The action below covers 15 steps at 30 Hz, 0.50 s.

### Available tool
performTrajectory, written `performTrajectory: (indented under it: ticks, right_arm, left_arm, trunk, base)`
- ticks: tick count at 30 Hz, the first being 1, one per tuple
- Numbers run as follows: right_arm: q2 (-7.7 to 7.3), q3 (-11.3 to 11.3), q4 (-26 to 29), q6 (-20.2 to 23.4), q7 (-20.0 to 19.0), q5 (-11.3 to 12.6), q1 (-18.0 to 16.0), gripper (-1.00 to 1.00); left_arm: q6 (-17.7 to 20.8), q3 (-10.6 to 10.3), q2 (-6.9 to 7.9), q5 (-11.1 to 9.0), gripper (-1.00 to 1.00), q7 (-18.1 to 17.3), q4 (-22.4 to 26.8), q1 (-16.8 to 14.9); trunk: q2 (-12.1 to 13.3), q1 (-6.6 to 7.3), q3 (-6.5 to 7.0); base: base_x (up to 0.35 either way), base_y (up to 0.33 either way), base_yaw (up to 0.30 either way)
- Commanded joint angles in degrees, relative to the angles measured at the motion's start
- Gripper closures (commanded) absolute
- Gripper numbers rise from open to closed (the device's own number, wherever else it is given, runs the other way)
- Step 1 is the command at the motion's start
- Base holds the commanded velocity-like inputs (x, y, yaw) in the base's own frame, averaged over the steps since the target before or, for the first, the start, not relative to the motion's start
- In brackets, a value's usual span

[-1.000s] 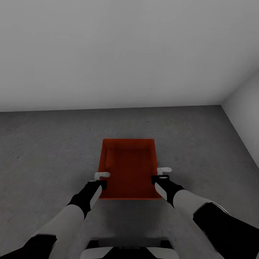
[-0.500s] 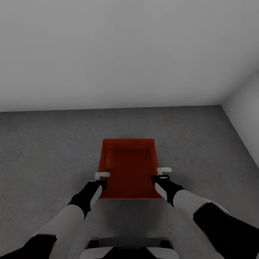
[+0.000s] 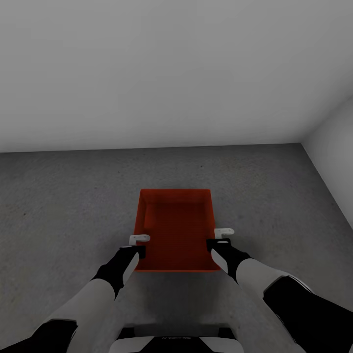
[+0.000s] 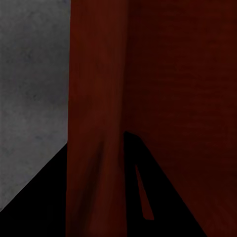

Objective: Move the two storage containers from the living room to the garage. In the garage, place one container on the floor and stack the other container on top of it (either order is fine).

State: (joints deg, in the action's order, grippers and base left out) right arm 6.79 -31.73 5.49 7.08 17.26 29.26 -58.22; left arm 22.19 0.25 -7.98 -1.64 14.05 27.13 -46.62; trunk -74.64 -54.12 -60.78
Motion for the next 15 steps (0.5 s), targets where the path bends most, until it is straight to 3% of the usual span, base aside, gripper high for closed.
performTrajectory:
  ticks: [1,7,15]
  right_arm:
    - [-0.03,-2.55,0.04,0.39,0.31,0.27,0.03,1.00]
    - [-0.03,-2.55,0.04,0.39,0.31,0.27,0.03,1.00]
    - [-0.03,-2.55,0.04,0.39,0.31,0.27,0.03,1.00]
  left_arm:
    - [0.10,0.48,-0.65,-1.42,1.00,-0.85,1.14,-0.05]
    - [0.13,0.45,-0.63,-1.37,1.00,-0.86,1.17,-0.05]
    - [0.14,0.47,-0.66,-1.42,1.00,-0.91,1.17,-0.05]
  trunk:
    - [-0.02,0.00,-0.03]
    - [-0.02,0.00,-0.03]
    - [-3.23,-1.76,-1.47]
  base:
    - [0.000,0.000,0.000]
    - [0.000,0.000,0.000]
    - [0.000,0.000,0.000]
